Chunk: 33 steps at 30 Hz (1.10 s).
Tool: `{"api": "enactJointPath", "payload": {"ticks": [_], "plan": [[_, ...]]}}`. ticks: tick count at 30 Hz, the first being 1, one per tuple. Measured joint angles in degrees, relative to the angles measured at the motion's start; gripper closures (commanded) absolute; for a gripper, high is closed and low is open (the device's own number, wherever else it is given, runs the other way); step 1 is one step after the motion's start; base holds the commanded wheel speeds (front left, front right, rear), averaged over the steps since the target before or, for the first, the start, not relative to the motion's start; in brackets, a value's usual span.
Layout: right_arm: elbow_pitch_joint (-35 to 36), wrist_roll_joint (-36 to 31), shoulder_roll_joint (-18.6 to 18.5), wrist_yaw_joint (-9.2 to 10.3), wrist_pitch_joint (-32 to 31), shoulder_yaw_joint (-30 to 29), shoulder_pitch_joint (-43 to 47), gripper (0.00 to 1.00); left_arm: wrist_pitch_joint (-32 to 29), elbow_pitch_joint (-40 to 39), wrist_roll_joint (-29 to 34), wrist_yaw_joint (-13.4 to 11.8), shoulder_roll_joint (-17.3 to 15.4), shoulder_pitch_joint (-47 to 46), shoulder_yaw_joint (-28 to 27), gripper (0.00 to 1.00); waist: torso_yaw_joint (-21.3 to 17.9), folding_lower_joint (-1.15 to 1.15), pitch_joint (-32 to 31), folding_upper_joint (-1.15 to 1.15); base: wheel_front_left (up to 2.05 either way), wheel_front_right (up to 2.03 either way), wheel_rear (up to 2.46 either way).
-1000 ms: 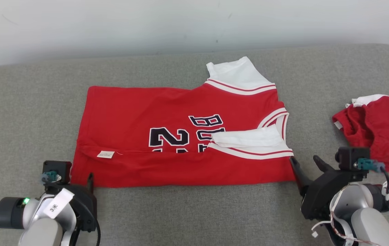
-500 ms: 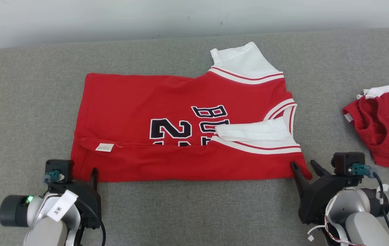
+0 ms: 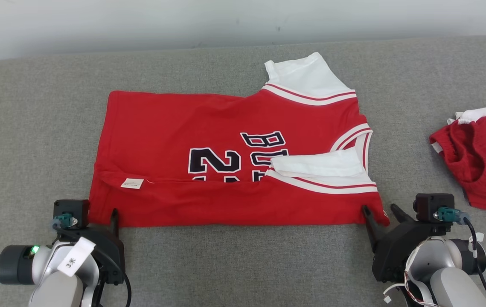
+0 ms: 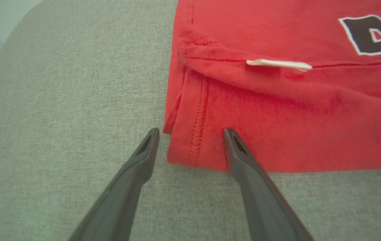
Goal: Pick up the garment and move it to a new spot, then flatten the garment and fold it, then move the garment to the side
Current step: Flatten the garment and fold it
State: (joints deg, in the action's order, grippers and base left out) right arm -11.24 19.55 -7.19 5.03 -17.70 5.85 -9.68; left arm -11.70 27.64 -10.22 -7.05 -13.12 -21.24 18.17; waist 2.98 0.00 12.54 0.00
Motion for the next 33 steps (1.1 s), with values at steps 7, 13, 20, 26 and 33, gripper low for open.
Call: {"api": "enactJointPath", "payload": {"ticks": [7, 13, 20, 26, 33], "plan": [[1.1, 0.0, -0.1, 0.02, -0.9, 0.0, 2.7, 0.19, 0.1, 0.6, 0.8, 0.0, 0.1, 0.0, -0.5, 0.0, -0.1, 0.0, -0.6, 0.0, 0.0, 0.0, 0.0], [2.5, 0.0, -0.1, 0.1, -1.3, 0.1, 3.5, 0.32, 0.2, 0.7, 0.8, 0.0, 0.1, 1.1, -0.8, 0.0, -0.2, 0.0, -0.9, 0.0, 0.0, 0.0, 0.0], [2.8, -0.8, -0.2, 0.54, -2.0, 0.2, 3.5, 0.13, 0.2, 0.9, 1.2, 0.0, 0.1, 1.0, -0.9, 0.0, -0.3, 0.0, -0.7, 0.0, 0.0, 0.0, 0.0], [3.7, -2.1, -0.6, 0.6, -2.0, 0.2, 3.4, 0.1, 0.2, 1.4, 1.2, 0.0, -0.1, 0.9, -1.3, 0.0, -0.2, 0.0, -0.4, 0.0, 0.0, 0.0, 0.0], [3.9, -2.2, -0.6, 1.02, -2.5, 0.3, 3.4, 0.58, 1.2, 2.1, 1.1, 1.1, -0.5, 0.7, -0.9, 0.52, -0.3, 0.0, -0.5, 0.0, 0.0, 0.0, 0.0]]}}
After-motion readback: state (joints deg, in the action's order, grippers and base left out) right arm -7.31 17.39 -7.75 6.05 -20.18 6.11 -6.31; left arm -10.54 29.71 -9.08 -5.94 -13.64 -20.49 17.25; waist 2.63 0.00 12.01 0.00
